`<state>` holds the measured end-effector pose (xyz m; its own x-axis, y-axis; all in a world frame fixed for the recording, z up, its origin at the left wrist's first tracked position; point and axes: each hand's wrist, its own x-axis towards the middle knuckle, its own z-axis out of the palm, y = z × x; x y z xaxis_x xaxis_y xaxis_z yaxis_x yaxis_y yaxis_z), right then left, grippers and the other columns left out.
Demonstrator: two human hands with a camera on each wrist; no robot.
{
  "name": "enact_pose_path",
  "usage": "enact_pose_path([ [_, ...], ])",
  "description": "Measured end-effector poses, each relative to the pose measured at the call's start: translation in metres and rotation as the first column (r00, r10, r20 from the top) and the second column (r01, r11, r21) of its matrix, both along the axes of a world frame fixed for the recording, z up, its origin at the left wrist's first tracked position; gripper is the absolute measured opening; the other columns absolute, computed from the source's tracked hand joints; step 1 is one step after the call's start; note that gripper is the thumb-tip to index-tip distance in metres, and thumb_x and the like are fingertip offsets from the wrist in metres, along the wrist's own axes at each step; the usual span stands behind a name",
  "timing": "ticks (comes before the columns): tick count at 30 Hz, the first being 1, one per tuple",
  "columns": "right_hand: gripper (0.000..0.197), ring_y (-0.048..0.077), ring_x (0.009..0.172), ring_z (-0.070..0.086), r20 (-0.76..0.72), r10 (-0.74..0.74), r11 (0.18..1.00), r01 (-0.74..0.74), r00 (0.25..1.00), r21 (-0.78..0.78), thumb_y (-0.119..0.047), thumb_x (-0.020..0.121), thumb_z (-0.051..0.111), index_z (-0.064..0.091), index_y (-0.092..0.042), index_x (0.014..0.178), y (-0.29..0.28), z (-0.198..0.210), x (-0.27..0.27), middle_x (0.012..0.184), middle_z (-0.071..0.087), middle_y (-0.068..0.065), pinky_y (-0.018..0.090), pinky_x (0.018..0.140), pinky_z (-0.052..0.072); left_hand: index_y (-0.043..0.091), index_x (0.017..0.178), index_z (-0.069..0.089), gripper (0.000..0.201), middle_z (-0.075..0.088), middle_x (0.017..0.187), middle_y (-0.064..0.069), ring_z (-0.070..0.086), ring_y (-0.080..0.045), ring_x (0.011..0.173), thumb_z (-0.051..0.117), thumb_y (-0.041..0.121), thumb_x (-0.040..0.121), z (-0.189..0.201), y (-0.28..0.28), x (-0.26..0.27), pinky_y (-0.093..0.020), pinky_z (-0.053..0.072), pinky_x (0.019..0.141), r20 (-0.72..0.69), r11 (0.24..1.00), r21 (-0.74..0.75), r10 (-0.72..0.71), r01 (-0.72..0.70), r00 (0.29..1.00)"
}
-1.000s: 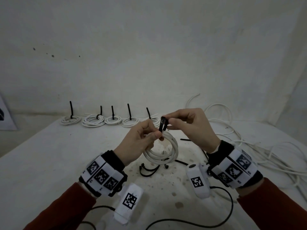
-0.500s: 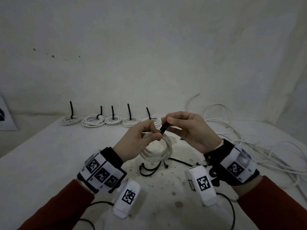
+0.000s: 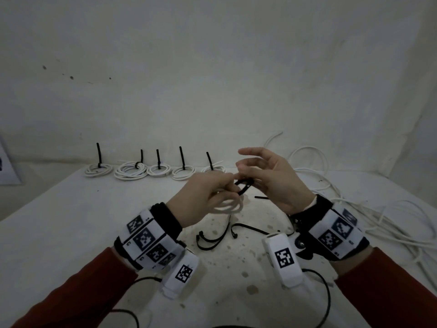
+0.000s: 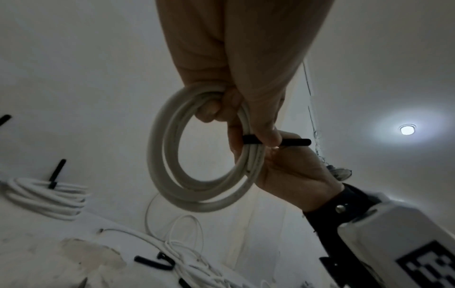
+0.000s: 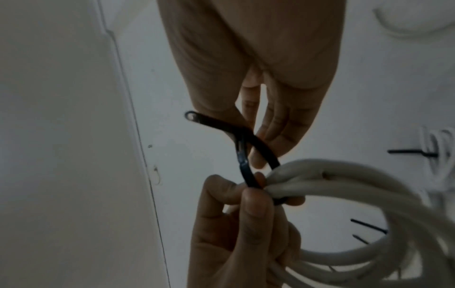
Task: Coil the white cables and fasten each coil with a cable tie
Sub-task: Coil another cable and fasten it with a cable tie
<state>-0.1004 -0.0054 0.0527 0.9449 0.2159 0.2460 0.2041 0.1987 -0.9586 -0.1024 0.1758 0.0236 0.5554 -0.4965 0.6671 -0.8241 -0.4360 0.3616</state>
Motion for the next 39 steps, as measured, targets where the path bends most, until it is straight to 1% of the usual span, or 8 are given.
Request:
enact_pose_path([
  [5, 0.032, 0.018, 0.060, 0.060, -0.213, -0.129, 0.940, 0.051, 0.969, -0.338, -0.038, 0.086, 0.067, 0.063, -0.006, 0.084, -0.009, 0.014, 0.000, 0.072, 0.063, 0.006, 0.028, 0.060, 0.056, 0.026, 0.082, 0.045, 0.013, 0.059, 0.084, 0.002, 0.058, -0.014, 0.072, 0.057, 0.030, 0.087, 0.006, 0.010, 0.014, -0.025, 0.049, 0.066, 0.223, 0.984, 0.104, 0.121, -0.147, 0.967],
  [11, 0.021, 0.008, 0.051, 0.056, -0.340, 0.073, 0.978, -0.133, 0.937, -0.158, -0.022, 0.092, 0.059, 0.067, -0.003, 0.086, -0.009, 0.006, 0.001, 0.062, 0.060, 0.000, 0.018, 0.055, 0.053, 0.007, 0.081, 0.057, 0.022, 0.058, 0.082, -0.007, 0.052, -0.023, 0.059, 0.053, 0.026, 0.089, 0.009, 0.010, 0.017, -0.036, 0.048, 0.048, 0.436, 0.912, 0.258, 0.186, -0.320, 0.881],
  [17, 0.016, 0.006, 0.050, 0.048, -0.349, 0.134, 0.991, -0.130, 0.928, 0.034, -0.008, 0.091, 0.056, 0.066, 0.003, 0.097, -0.006, -0.001, 0.000, 0.061, 0.058, 0.001, 0.013, 0.050, 0.047, 0.014, 0.079, 0.057, 0.012, 0.056, 0.079, 0.021, 0.054, 0.003, 0.074, 0.063, 0.021, 0.086, -0.002, 0.013, 0.019, -0.007, 0.039, 0.069, 0.151, 0.984, -0.069, 0.174, -0.166, 0.973],
  [22, 0.024, 0.005, 0.050, 0.045, -0.312, 0.194, 0.981, -0.175, 0.930, 0.088, -0.001, 0.090, 0.053, 0.062, 0.006, 0.111, 0.002, -0.010, -0.002, 0.061, 0.055, 0.002, 0.014, 0.049, 0.042, 0.025, 0.072, 0.057, 0.020, 0.067, 0.080, 0.025, 0.062, 0.004, 0.081, 0.066, 0.013, 0.086, -0.004, 0.003, 0.016, -0.013, 0.046, 0.078, -0.238, 0.862, -0.448, 0.141, -0.237, 0.961],
  [26, 0.029, 0.006, 0.053, 0.046, -0.266, 0.224, 0.974, -0.204, 0.938, 0.103, 0.006, 0.089, 0.051, 0.062, -0.002, 0.115, 0.011, -0.017, -0.005, 0.062, 0.051, -0.001, 0.016, 0.050, 0.038, 0.005, 0.078, 0.057, 0.017, 0.067, 0.076, 0.016, 0.060, 0.001, 0.077, 0.065, 0.017, 0.087, -0.005, -0.006, 0.022, -0.013, 0.044, 0.073, -0.290, 0.781, -0.543, 0.171, -0.309, 0.942],
  [33, 0.033, 0.012, 0.065, 0.059, -0.168, 0.152, 0.984, -0.165, 0.974, -0.062, -0.003, 0.090, 0.059, 0.064, -0.020, 0.118, 0.012, -0.025, -0.010, 0.071, 0.063, 0.005, 0.022, 0.063, 0.048, 0.015, 0.079, 0.058, 0.013, 0.066, 0.086, 0.011, 0.062, 0.001, 0.082, 0.061, 0.009, 0.090, 0.000, -0.012, 0.019, -0.014, 0.046, 0.076, -0.241, 0.754, -0.616, 0.094, -0.227, 0.966],
  [36, 0.027, 0.020, 0.094, 0.069, -0.140, 0.158, 0.978, -0.174, 0.977, -0.113, -0.018, 0.096, 0.052, 0.064, -0.008, 0.118, 0.013, -0.020, -0.011, 0.099, 0.073, 0.008, 0.030, 0.086, 0.049, 0.017, 0.076, 0.054, 0.019, 0.065, 0.094, 0.008, 0.064, -0.001, 0.082, 0.059, 0.004, 0.089, 0.000, -0.014, 0.016, -0.014, 0.048, 0.075, -0.213, 0.772, -0.615, 0.035, -0.162, 0.976],
  [39, 0.026, 0.021, 0.081, 0.067, -0.173, 0.190, 0.980, -0.174, 0.967, 0.100, -0.014, 0.099, 0.045, 0.063, 0.002, 0.106, 0.019, -0.014, -0.010, 0.089, 0.071, 0.010, 0.029, 0.082, 0.053, 0.016, 0.075, 0.050, 0.024, 0.064, 0.099, 0.005, 0.064, -0.003, 0.079, 0.056, -0.002, 0.090, -0.001, -0.016, 0.015, -0.013, 0.049, 0.068, -0.201, 0.774, -0.624, -0.022, -0.111, 0.979],
])
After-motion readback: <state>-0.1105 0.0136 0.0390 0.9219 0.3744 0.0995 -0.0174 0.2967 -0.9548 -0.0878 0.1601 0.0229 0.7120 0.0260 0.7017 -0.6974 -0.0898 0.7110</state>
